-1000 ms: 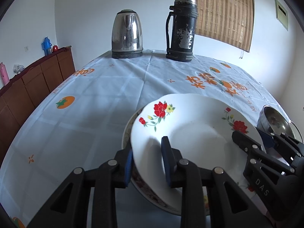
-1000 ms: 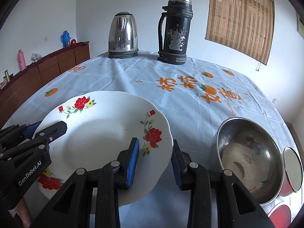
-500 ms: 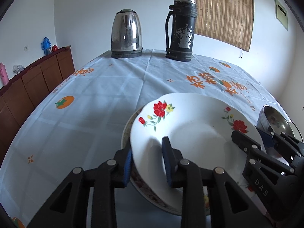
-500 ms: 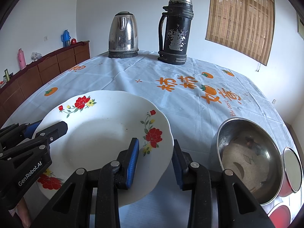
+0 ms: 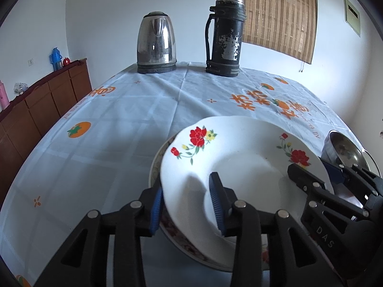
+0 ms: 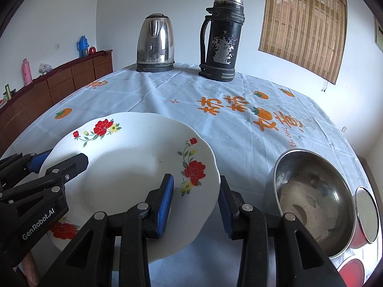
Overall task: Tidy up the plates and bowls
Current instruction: 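Open both tools and release the red-flower plate on the stack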
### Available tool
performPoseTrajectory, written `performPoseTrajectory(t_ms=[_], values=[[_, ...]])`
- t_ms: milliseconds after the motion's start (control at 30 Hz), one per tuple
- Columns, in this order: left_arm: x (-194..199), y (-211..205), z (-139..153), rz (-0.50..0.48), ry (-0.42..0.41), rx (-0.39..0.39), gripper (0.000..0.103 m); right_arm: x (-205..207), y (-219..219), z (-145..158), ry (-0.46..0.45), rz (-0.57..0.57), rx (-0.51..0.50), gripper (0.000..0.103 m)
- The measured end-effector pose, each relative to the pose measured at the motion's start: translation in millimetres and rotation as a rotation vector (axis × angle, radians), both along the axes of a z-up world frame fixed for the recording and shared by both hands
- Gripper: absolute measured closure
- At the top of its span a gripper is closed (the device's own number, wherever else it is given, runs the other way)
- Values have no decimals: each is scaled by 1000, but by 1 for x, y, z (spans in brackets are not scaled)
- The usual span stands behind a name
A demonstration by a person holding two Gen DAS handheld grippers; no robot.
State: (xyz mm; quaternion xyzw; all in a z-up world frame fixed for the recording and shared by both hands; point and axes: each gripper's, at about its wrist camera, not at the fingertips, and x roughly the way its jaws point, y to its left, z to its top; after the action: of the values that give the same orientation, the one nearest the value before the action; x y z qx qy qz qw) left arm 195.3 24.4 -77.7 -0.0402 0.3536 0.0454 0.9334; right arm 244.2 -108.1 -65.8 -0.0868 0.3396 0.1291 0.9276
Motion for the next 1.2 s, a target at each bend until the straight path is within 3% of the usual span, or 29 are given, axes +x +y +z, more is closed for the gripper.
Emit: performPoseTrajectory(t_ms=[167,233,333,433,500,533,633,1000,1200], values=[[-1,-1,1,-18,-5,-7,56,-1,4,1,-9,6,-16,56],[-3,-1,2,-26,-19,-18,50,-8,4,7,-63,17,-11,52],[-8,4,5,-30,-44,-54,48,-17,8,16,-145,15,-37,41],[-11,9,7,-27,-61,-93,48,-14,5,16,-136,10,-18,40],[-17,15,14,27,-105,-78,34,-12,3,16,-127,5,-14,40],[-21,18,18,57,-139,-63,17,-12,3,16,-130,1,-12,40],[-32,33,26,58,-224,-144,2,-13,2,18,-146,-5,-4,40],[-21,30,16,78,-164,-89,2,-21,6,23,-188,31,36,39],[-22,32,15,89,-160,-87,2,-35,-9,32,-206,21,122,39]])
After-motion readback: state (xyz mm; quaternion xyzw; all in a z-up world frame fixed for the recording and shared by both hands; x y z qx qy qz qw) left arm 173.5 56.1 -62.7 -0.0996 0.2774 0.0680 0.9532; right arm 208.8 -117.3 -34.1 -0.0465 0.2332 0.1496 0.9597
